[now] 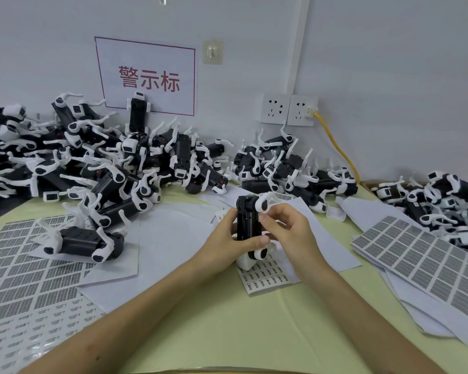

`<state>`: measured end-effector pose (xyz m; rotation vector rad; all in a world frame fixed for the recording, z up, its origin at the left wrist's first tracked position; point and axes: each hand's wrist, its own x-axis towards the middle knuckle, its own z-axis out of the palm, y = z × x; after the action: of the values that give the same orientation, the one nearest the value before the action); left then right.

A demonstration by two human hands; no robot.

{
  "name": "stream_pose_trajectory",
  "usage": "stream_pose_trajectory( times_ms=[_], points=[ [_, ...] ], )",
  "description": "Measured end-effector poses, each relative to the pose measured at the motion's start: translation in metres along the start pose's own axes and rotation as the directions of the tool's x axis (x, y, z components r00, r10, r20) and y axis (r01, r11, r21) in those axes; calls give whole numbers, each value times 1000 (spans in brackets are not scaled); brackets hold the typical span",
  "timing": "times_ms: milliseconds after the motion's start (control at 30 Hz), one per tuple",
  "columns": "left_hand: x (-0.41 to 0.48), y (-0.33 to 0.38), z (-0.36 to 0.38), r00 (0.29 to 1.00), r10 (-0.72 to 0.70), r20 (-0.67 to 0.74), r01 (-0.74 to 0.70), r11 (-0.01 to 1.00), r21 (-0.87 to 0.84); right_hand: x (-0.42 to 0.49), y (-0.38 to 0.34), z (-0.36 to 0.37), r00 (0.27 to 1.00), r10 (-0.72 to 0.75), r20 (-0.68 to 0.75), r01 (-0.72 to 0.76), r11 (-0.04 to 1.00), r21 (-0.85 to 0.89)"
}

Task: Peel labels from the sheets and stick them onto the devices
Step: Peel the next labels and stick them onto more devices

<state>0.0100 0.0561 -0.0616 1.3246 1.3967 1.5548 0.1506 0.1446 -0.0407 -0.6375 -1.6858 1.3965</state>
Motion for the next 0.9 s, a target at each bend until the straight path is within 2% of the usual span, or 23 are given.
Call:
stream_pose_trajectory(
  times_ms=[100, 300, 400, 500, 733, 900],
  points=[
    [0, 2, -2, 999, -13, 38, 13, 1000, -10, 1, 0, -1, 995, 79, 57, -86, 988, 132],
    [-4, 10, -2, 990, -37, 135, 42, 999, -34, -2, 1, 1, 992, -51, 116, 42, 996, 82],
    [-5, 13, -6, 978, -60, 200, 77, 994, -79, -1, -1, -2, 977, -65, 204, 36, 989, 145],
    [-6, 16, -7, 966, -65, 249, 87, 993, -78, 1, -2, -6, 968, -68, 242, 36, 990, 135],
    [-4, 15, -6, 970, -59, 237, 79, 994, -73, -2, -5, -4, 972, -28, 235, -9, 987, 158],
    [-5, 15, -5, 969, -63, 240, 87, 992, -91, -6, -4, -1, 969, -78, 233, 72, 997, 33]
  ],
)
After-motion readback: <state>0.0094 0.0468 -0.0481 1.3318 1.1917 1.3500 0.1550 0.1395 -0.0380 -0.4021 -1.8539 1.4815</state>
